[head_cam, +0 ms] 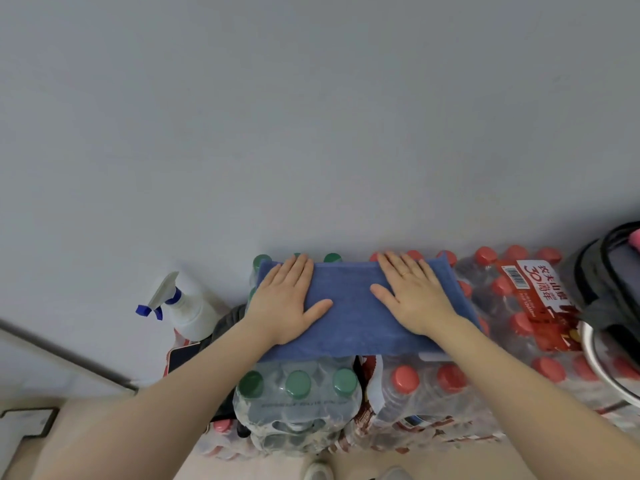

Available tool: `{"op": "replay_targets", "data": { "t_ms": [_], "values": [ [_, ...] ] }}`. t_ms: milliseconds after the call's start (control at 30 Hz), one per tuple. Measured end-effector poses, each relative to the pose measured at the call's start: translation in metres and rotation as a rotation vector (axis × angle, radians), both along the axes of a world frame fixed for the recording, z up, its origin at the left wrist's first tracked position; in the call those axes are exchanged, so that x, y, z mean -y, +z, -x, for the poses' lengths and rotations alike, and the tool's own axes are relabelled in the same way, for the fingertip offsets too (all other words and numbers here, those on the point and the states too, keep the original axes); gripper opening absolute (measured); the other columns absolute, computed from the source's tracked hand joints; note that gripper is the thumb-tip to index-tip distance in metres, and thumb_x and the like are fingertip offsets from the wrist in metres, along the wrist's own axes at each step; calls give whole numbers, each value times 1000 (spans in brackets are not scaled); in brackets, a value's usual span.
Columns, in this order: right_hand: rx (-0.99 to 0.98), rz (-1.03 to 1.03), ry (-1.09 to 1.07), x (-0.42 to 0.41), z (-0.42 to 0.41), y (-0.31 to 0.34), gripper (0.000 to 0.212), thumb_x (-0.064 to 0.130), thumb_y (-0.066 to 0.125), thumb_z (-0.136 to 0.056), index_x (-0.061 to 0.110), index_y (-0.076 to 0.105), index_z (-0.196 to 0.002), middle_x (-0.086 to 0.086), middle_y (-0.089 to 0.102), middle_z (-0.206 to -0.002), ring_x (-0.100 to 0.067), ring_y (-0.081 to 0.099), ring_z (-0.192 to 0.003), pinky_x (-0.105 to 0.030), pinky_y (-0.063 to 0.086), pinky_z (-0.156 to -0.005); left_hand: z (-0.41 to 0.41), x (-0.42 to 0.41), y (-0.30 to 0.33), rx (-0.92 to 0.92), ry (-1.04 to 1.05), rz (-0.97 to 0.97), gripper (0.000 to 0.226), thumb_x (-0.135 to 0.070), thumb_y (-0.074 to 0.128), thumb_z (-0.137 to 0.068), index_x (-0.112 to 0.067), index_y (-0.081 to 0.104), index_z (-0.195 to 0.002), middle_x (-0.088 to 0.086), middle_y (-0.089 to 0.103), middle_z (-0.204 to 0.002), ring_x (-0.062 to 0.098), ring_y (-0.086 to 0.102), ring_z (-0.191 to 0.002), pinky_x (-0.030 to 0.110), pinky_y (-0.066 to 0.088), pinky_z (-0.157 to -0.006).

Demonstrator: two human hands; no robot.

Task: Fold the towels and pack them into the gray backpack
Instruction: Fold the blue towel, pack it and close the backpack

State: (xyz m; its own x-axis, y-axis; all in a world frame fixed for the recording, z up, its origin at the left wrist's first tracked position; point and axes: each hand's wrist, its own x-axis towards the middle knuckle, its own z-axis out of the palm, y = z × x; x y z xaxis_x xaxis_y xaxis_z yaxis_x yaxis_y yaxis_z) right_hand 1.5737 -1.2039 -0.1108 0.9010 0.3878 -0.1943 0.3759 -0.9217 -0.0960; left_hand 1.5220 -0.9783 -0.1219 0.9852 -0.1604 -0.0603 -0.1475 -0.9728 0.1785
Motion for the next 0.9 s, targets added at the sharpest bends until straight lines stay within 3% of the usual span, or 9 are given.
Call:
{"op": "replay_targets", "data": {
  "t_ms": [167, 267, 367, 500, 600, 700, 800, 900],
  "values": [
    [-45, -107, -278, 41, 5, 4, 68, 48, 25, -97, 9, 5, -149, -8, 7, -158, -23, 9, -145, -39, 9, -118, 3, 6, 6, -51, 124, -36, 128, -87, -20, -48, -10, 3, -148, 7, 3, -157, 20, 4, -145, 31, 0, -116],
    [20, -183, -412, 48, 17, 13, 69, 43, 42, -94, 3, 17, -145, -15, 30, -149, -31, 31, -136, -40, 27, -109, 4, 20, 9, -53, 222, -26, 116, -77, -10, -55, -8, 1, -147, 9, -1, -157, 22, 1, -145, 35, 1, -117],
    [37, -179, -515, 56, 21, 21, 59, 42, 52, -89, 8, 37, -135, -12, 49, -133, -33, 40, -125, -43, 33, -102, 7, 47, 13, -23, 101, 17, 109, -74, -7, -60, -9, 0, -147, 7, -4, -157, 20, -3, -145, 33, -1, -117],
    [-183, -483, -574, 61, 15, 24, 42, 30, 63, -83, 2, 53, -113, -14, 61, -113, -34, 58, -104, -41, 48, -84, 7, 89, 14, -35, -53, 67, 104, -72, -4, -63, -13, 2, -148, 3, -3, -157, 17, -2, -145, 30, -2, -116],
    [-333, -705, -611, 67, 14, 29, 33, 18, 70, -77, -2, 61, -102, -17, 67, -100, -32, 65, -90, -41, 54, -78, 5, 110, 10, -45, -96, 33, 103, -73, -5, -63, -16, 1, -148, 2, -5, -157, 17, -3, -145, 30, -4, -116],
    [-506, -959, -703, 83, 8, 40, 34, 6, 72, -76, -8, 61, -105, -22, 67, -103, -33, 65, -92, -40, 54, -80, 3, 128, 10, -43, -105, 37, 100, -73, -5, -64, -20, 0, -148, 2, -4, -157, 18, -3, -145, 32, -4, -116],
    [-491, -990, -727, 110, -1, 52, 28, 2, 69, -77, -6, 62, -102, -20, 66, -101, -31, 64, -85, -34, 52, -69, -3, 155, 13, -37, -153, 15, 100, -73, -6, -62, -22, 1, -148, 2, -3, -157, 19, -2, -145, 34, -5, -116],
    [-478, -1006, -732, 136, -10, 65, 6, -1, 66, -80, 1, 62, -84, -22, 65, -102, -29, 62, -78, -32, 50, -65, -14, 187, 12, -67, -183, -4, 100, -76, 0, -65, -21, 2, -148, 3, -2, -157, 21, -2, -145, 36, -4, -116]
  ]
}}
